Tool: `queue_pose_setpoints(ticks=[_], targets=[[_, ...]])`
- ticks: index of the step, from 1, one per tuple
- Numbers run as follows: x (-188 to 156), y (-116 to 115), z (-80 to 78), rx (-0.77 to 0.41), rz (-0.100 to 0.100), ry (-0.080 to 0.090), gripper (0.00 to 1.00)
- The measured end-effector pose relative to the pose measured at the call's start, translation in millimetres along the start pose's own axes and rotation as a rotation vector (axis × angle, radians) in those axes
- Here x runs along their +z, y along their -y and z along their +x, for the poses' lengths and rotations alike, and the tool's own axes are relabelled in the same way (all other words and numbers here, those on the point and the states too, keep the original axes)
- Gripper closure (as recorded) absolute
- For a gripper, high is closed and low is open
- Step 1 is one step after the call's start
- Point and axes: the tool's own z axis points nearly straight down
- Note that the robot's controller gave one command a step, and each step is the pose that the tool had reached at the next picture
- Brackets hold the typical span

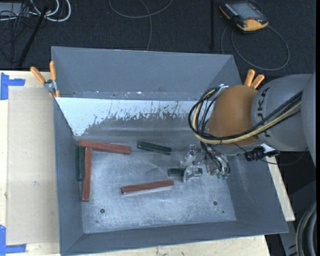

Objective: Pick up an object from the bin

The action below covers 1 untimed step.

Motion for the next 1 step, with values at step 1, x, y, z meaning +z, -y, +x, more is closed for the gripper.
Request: queue_pose_setpoints(ticks=[1], targets=[[-142.3,9.5,4.5,0.085,0.000,-0.018,1.00]])
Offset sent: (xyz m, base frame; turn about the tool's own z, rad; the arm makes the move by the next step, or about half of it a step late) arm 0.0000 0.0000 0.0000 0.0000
